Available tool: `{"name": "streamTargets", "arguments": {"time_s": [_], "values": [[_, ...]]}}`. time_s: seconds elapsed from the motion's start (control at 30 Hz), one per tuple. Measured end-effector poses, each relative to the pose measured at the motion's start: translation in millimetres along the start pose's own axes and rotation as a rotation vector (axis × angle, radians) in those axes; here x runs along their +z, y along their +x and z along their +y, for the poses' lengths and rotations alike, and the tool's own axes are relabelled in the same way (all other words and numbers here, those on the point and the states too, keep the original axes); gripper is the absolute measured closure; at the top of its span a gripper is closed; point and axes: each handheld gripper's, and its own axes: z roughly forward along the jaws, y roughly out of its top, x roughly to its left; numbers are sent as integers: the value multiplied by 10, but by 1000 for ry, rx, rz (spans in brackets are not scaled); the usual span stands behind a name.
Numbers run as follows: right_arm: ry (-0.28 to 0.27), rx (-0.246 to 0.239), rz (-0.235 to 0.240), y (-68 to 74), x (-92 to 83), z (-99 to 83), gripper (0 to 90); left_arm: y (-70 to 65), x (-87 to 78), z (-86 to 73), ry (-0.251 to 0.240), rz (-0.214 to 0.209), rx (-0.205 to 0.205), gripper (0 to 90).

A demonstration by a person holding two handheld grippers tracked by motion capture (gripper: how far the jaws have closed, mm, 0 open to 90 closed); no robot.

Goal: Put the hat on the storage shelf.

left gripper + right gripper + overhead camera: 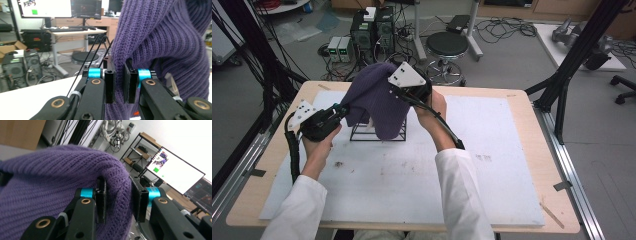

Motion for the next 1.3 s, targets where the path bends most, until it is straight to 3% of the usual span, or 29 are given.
{"name": "streamTargets", "arguments": {"time_s": [0.17, 0.37, 0.57, 0.67, 0.73, 0.8, 1.03, 1.3], "values": [[31, -72, -20, -106, 4, -91, 704, -60, 34, 26, -19, -9, 33, 821], [44, -99, -57, -209, 29, -178, 702, -157, 139, 60, -1, 3, 92, 819], [68, -136, -60, -178, 101, -244, 693, -154, 204, -28, 90, 16, 150, 819], [69, -129, -47, -119, 133, -263, 695, -140, 196, -74, 92, 25, 135, 819], [35, -113, -46, -81, 136, -308, 696, -124, 188, -103, 101, 24, 128, 819], [62, -104, -31, -49, 159, -363, 696, -104, 176, -141, 113, 26, 121, 819], [65, -82, -14, 37, 173, -514, 690, -76, 191, -215, 150, 27, 102, 820], [61, -68, 26, 145, 203, -484, 682, -5, 216, -285, 202, 35, 67, 830]]}}
